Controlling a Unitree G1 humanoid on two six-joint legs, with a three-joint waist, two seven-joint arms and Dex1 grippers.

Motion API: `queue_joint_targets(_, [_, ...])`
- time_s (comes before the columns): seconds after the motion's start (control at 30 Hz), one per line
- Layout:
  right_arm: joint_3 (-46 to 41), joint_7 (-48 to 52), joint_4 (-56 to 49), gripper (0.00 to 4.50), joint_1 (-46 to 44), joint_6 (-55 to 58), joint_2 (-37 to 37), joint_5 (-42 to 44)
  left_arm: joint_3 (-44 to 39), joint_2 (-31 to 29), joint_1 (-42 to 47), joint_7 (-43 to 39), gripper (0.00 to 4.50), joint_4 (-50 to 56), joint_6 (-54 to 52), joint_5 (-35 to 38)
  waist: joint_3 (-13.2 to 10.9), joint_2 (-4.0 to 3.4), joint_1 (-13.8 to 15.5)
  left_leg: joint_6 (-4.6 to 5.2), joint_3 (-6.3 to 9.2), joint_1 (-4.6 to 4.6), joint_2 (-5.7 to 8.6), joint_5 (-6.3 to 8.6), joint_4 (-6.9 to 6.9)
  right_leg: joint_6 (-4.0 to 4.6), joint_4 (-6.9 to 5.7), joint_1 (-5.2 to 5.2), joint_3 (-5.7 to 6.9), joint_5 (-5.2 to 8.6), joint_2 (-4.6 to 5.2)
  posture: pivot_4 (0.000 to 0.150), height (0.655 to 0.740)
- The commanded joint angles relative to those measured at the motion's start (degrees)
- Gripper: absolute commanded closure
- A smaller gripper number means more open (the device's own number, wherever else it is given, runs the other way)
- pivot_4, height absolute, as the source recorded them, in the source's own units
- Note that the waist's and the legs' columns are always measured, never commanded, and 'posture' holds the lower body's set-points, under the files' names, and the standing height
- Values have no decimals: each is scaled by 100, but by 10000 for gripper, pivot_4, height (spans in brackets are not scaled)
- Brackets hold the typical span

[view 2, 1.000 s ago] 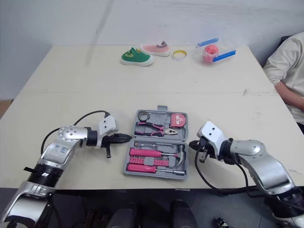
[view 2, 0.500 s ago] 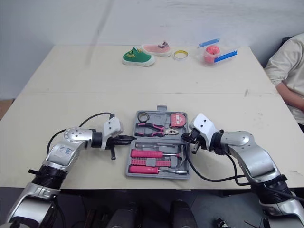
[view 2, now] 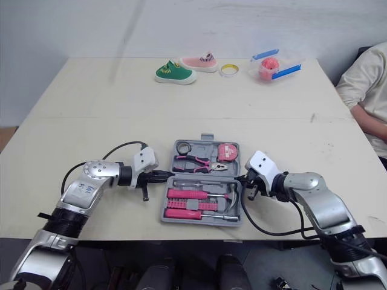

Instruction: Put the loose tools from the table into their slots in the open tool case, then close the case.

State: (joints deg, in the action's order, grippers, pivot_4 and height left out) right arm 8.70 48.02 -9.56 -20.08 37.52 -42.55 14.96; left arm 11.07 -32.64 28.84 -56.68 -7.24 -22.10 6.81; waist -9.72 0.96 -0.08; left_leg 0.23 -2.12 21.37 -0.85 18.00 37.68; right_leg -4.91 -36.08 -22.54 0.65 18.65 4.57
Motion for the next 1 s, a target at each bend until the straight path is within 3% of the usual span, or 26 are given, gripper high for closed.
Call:
queue_joint_targets(0.03, [49, 25, -69, 44791, -251, -131, 195, -16, 56, 56, 80, 14, 45000, 63, -23, -17, 0, 0, -2, 0, 0, 0, 0, 0, 0, 0, -1, 0, 0, 0, 0, 1500, 7400])
queue_joint_targets(0.37, [-25, 32, -48, 44791, -197, -245, 112, -327, -132, -39, 79, 146, 45000, -3, -244, -74, 0, -1, -5, -1, 0, -3, -1, -1, 0, 0, -7, -1, 0, 0, -1, 1500, 7400])
queue_joint_targets(0.57, [-565, -354, -386, 44791, 38, -143, -130, -477, -539, -824, -188, -6, 45000, 230, -842, 46, -1, -2, -90, -6, -1, -5, -5, -3, -11, 2, -8, -6, -4, 1, -4, 1500, 7400])
queue_joint_targets(0.67, [-879, -313, -763, 44791, 164, 380, -242, -149, -926, -885, -44, 121, 45000, 378, -1656, 426, -5, -7, -129, -14, 0, -9, -4, -8, -29, 3, -6, -8, -3, 2, -4, 1500, 7400])
queue_joint_targets(0.77, [-1258, -483, -1160, 35501, 33, 1340, -50, 372, -1212, -754, 295, 283, 36665, 667, -2774, 901, -11, 0, -127, -13, 4, -5, -4, -8, -26, 3, -10, -8, -1, 2, -3, 1500, 7400])
queue_joint_targets(0.87, [-1348, -965, -1261, 19830, -368, 2327, 363, 605, -1235, -408, 662, 761, 23500, 672, -3504, 1009, -12, 2, -125, -13, 7, -3, -4, -8, -22, 2, -36, -8, 0, 1, -2, 1500, 7400])
queue_joint_targets(0.9, [-1367, -1106, -1235, 17435, -514, 2641, 549, 690, -1212, -276, 765, 931, 20069, 617, -3667, 997, -12, 2, -125, -13, 7, -3, -3, -8, -22, 2, -36, -7, 0, 1, 0, 1500, 7400])
queue_joint_targets(0.97, [-1472, -1305, -1172, 17365, -721, 3114, 840, 859, -1185, -123, 871, 1125, 13354, 556, -3867, 1009, -12, 2, -129, -14, 6, -4, -1, -8, -23, 2, -37, -8, 1, 1, -1, 1500, 7400])
queue_joint_targets(1.0, [-1575, -1484, -1078, 17365, -851, 3321, 1064, 902, -1163, -30, 903, 1225, 13354, 508, -3932, 1005, -12, 2, -137, -15, 6, -2, 0, -9, -25, 2, -38, -12, 0, 1, -2, 1500, 7400])
